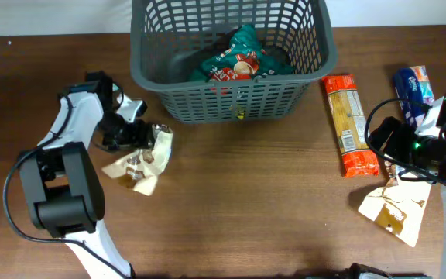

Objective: Pack container
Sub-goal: 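Grasp the dried mushroom bag with the left gripper and lift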

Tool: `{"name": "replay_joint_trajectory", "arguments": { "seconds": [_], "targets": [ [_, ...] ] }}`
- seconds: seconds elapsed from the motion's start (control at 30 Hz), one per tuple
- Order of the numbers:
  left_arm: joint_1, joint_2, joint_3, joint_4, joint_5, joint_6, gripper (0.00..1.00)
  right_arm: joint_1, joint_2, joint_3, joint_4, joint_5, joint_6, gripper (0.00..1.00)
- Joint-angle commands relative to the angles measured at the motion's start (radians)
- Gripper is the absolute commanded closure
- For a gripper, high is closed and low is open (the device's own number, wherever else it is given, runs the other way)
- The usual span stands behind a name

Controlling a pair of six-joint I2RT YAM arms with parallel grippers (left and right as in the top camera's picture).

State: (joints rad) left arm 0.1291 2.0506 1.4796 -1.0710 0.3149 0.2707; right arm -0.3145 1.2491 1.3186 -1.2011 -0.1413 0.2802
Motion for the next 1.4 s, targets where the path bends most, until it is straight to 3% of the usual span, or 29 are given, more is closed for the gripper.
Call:
{"name": "replay_joint_trajectory", "arguments": {
  "seconds": [0.0, 0.13, 0.37, 0.63, 0.87, 1.37],
  "targets": [
    [0.003, -0.002, -0.045, 0.021, -0.005, 0.024, 0.33, -0.006, -0.003, 0.023, 0.0, -0.007, -0.002, 0.01],
    [0.003, -0.002, -0.052, 0.028, -0.005, 0.023, 0.43, -0.006, -0.003, 0.023, 0.001, -0.005, -0.002, 0.01],
    [0.003, -0.002, -0.052, 0.02, -0.01, 0.023, 0.79, -0.006, -0.003, 0.023, 0.0, -0.006, -0.002, 0.01],
    [0.003, -0.002, -0.052, 0.009, -0.026, 0.023, 0.98, -0.006, -0.003, 0.023, 0.0, -0.006, -0.002, 0.01],
    [0.028, -0.037, -0.052, 0.025, -0.022, 0.002, 0.98, -0.006, -0.003, 0.023, 0.0, -0.006, -0.002, 0.01],
    [0.123, -0.31, -0.021, 0.039, -0.022, -0.039, 0.98, -0.006, -0.003, 0.023, 0.0, -0.006, -0.002, 0.01]
  ]
}}
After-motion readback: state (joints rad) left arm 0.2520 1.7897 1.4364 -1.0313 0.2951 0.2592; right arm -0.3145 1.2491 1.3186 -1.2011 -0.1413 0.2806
